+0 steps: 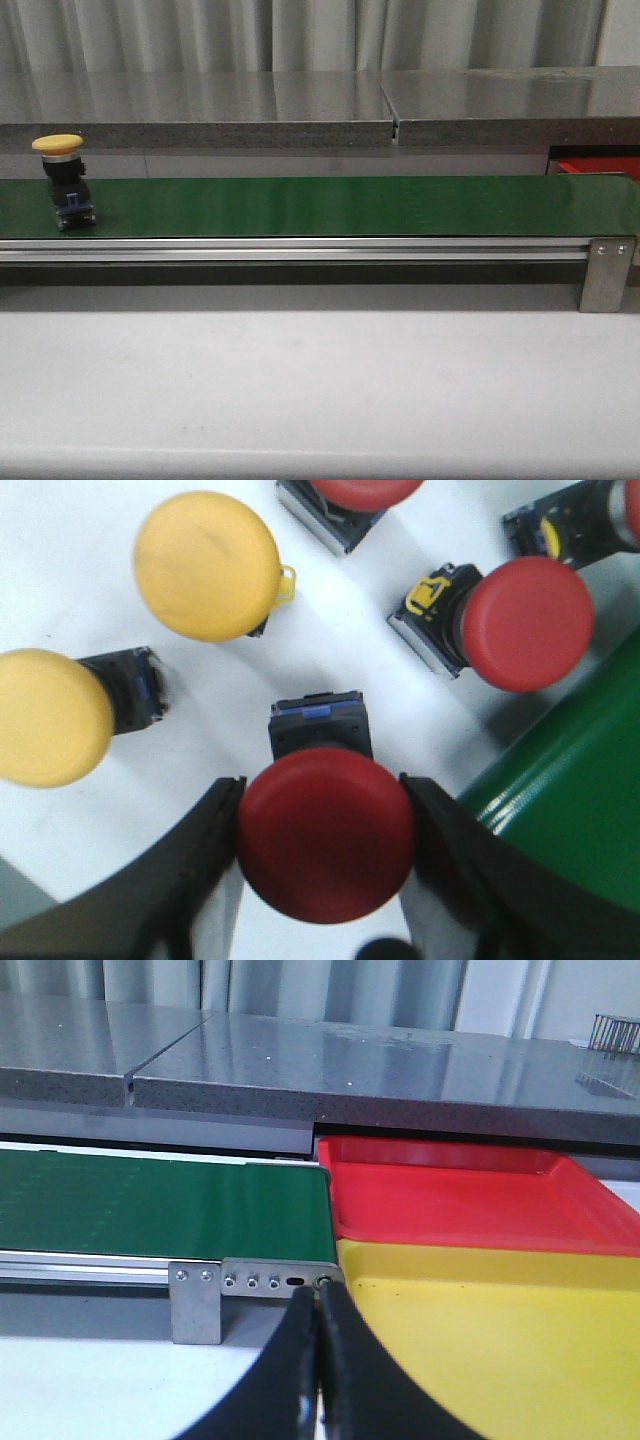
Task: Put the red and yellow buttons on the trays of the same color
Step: 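Place the red button on the green conveyor and release it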
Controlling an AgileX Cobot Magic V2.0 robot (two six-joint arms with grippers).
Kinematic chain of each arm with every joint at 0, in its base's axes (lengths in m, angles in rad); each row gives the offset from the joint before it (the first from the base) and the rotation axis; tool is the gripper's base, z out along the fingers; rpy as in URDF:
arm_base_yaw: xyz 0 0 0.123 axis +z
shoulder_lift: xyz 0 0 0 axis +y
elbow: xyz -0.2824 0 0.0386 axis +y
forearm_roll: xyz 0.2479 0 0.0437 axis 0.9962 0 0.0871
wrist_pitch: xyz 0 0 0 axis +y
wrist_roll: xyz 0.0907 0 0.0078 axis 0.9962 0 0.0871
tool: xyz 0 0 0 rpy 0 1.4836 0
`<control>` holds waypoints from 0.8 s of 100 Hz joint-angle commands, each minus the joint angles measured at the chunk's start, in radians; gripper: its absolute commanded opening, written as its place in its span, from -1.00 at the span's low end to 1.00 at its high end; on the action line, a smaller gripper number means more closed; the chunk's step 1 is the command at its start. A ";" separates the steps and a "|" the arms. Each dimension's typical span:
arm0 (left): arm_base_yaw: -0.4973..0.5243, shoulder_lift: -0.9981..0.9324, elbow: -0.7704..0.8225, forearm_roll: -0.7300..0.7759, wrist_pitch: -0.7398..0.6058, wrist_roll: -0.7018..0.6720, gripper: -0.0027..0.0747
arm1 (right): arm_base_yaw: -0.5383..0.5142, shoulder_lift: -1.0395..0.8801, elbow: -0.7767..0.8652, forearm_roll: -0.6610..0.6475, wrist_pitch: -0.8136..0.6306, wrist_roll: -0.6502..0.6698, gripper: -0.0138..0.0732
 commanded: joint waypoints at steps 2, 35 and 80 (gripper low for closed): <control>-0.002 -0.129 -0.029 0.026 -0.003 0.012 -0.63 | -0.005 -0.020 -0.021 -0.014 -0.074 -0.001 -0.83; -0.058 -0.252 -0.037 -0.028 -0.007 0.090 -0.63 | -0.005 -0.020 -0.021 -0.014 -0.074 -0.001 -0.83; -0.155 -0.167 -0.037 -0.126 -0.043 0.124 -0.63 | -0.005 -0.020 -0.021 -0.014 -0.074 -0.001 -0.83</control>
